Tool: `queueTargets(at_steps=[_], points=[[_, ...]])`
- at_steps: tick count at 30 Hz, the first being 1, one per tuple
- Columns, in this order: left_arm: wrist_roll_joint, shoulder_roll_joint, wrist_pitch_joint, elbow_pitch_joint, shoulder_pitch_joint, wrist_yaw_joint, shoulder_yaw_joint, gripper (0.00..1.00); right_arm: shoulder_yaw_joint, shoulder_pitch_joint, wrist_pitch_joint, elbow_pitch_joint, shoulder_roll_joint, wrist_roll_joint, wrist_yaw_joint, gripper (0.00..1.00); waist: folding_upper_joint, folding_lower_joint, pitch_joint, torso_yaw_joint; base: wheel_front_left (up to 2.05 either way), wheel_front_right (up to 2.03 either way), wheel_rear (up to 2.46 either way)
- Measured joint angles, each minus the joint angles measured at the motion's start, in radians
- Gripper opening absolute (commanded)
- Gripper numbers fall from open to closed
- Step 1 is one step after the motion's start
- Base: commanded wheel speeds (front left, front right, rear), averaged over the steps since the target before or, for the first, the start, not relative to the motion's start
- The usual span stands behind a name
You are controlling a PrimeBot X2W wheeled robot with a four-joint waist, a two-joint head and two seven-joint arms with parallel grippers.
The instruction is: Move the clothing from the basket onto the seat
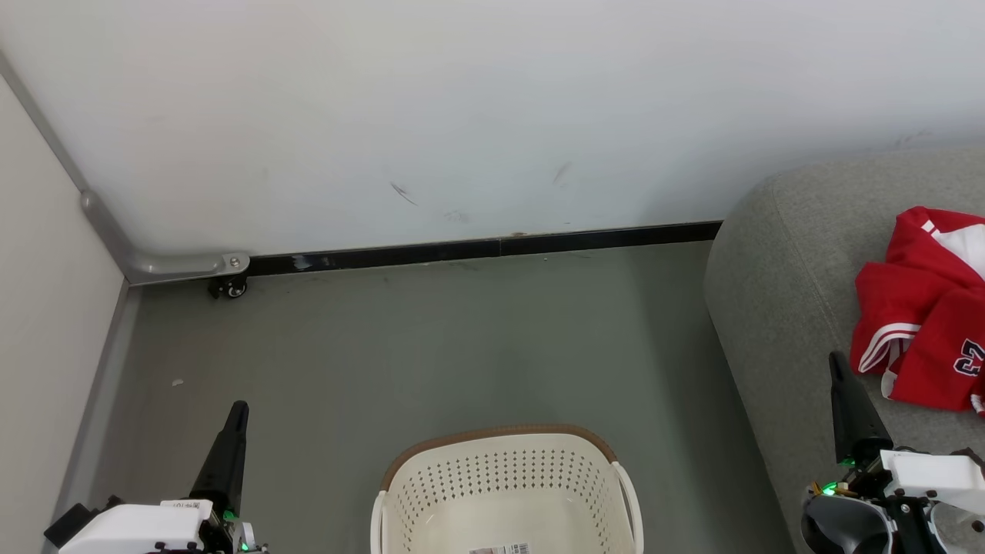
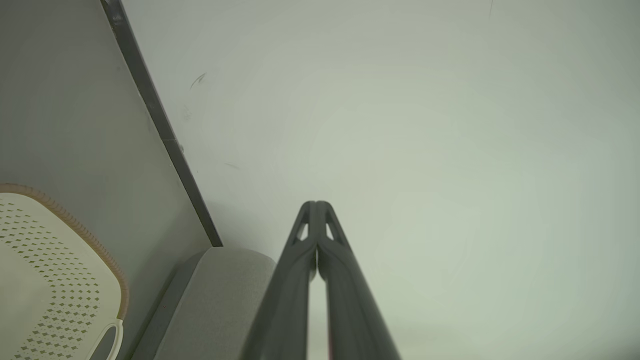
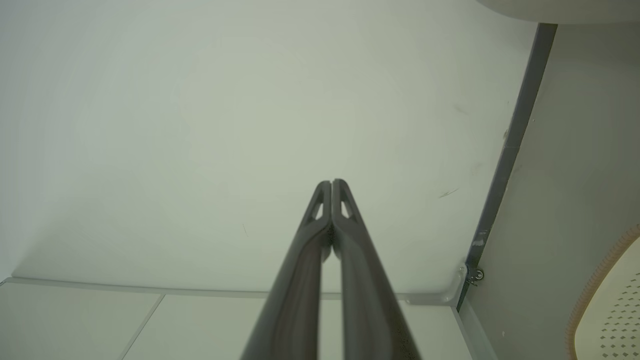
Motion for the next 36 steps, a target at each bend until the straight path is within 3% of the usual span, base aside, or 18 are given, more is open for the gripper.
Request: queueTargets(at_steps=[36], points=[[0.0, 0.0, 0.001, 0.01, -0.005, -0.003, 0.002, 0.0, -0.01, 0.0, 0.006, 0.003, 0.003, -0.001, 0.0, 0.0, 0.0, -0.0002, 0.0, 0.0, 0.0, 0.0, 0.0]])
